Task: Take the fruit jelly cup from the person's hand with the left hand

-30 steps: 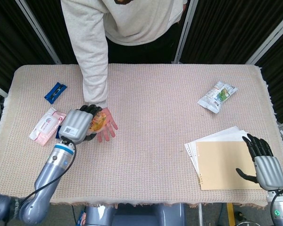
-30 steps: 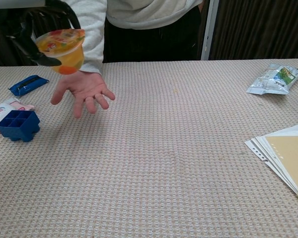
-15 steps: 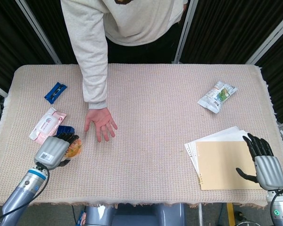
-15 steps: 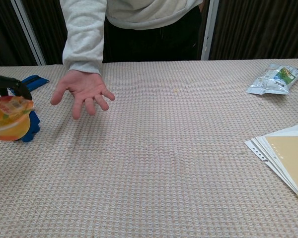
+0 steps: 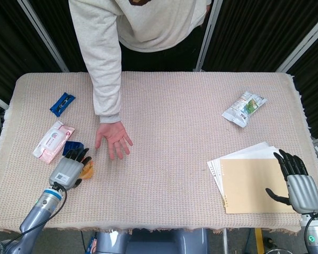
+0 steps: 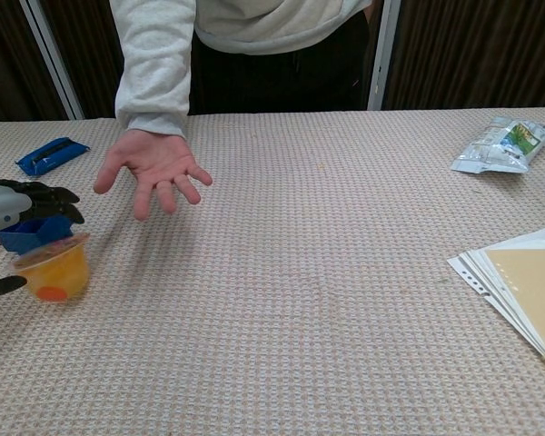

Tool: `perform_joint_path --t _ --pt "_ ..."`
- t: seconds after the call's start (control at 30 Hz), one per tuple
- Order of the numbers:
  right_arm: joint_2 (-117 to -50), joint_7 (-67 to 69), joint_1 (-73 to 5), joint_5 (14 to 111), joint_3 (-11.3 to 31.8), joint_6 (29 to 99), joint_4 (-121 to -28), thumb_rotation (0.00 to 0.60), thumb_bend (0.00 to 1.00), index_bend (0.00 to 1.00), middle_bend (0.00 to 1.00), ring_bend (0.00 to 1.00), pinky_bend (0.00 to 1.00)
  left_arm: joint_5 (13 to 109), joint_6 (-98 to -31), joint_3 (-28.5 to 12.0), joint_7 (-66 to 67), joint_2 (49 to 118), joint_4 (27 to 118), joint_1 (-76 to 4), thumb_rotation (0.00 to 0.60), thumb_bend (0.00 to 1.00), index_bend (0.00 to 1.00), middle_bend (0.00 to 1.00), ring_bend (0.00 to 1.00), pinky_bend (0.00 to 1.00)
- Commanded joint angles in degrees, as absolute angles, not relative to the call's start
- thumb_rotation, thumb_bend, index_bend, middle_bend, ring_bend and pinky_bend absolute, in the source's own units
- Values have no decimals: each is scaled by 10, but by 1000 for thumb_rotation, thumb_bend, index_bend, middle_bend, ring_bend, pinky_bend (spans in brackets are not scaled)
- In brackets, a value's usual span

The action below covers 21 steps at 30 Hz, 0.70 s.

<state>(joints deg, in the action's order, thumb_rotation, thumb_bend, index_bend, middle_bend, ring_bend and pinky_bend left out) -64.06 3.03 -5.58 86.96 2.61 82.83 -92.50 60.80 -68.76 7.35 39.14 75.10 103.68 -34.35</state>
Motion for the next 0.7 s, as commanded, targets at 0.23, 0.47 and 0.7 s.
perform_joint_path --t 0.23,0.47,0.7 --pt "-641 29 -55 870 26 829 -925 600 117 0 0 0 0 668 -736 77 342 703 1089 -304 600 258 21 0 0 1" --pt "-644 24 -57 871 26 827 -925 600 119 0 0 0 0 795 -874 107 277 668 1064 -217 600 240 5 0 0 0" --pt "-646 15 -59 873 26 827 -926 600 119 0 0 0 0 818 -934 114 190 661 999 -144 600 222 0 0 0 0"
